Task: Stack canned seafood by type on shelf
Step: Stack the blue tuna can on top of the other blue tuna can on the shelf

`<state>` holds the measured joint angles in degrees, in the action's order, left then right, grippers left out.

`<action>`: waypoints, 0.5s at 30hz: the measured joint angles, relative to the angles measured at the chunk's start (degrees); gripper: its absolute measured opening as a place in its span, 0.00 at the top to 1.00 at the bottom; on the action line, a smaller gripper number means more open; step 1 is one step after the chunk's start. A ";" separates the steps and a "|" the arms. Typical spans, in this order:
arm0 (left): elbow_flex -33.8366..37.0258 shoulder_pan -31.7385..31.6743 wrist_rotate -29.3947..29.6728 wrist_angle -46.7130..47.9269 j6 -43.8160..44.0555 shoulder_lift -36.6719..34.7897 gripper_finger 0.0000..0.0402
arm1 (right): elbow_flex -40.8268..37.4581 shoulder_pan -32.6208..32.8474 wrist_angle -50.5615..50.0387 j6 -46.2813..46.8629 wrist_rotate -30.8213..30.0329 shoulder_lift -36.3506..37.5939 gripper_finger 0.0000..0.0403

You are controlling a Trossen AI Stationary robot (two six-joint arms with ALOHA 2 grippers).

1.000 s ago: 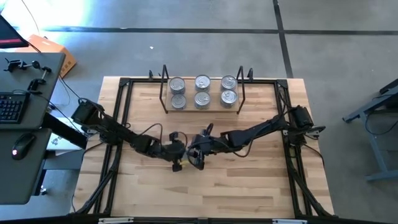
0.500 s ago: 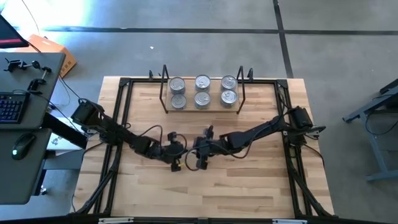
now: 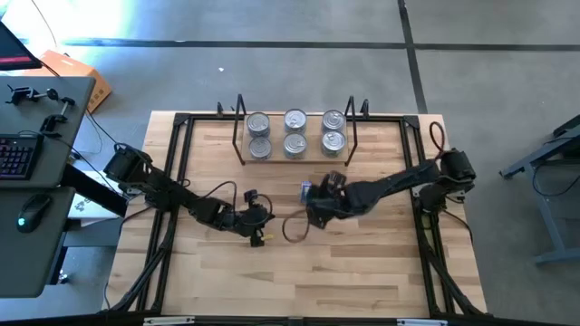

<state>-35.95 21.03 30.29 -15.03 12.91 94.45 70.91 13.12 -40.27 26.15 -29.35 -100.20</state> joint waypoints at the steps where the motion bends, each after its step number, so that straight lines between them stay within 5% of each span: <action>1: 0.02 -0.51 0.66 0.00 0.00 0.00 1.00 | -0.84 -1.01 0.38 1.91 -0.21 -0.26 0.65; 7: 0.09 -1.95 2.11 -0.52 -1.61 0.04 1.00 | -7.73 -5.59 14.62 3.27 4.72 -2.26 0.65; 12: 0.09 -0.56 2.21 -1.40 -3.04 -1.54 1.00 | -10.30 -6.05 31.58 -3.54 16.08 -2.80 0.65; 15: 0.09 0.48 2.51 -1.24 -3.14 -3.78 1.00 | -9.88 -4.69 33.39 -6.92 21.01 -2.80 0.65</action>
<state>-35.86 21.51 32.80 -16.27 9.77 90.68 61.02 8.43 -6.88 19.23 -8.34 -103.00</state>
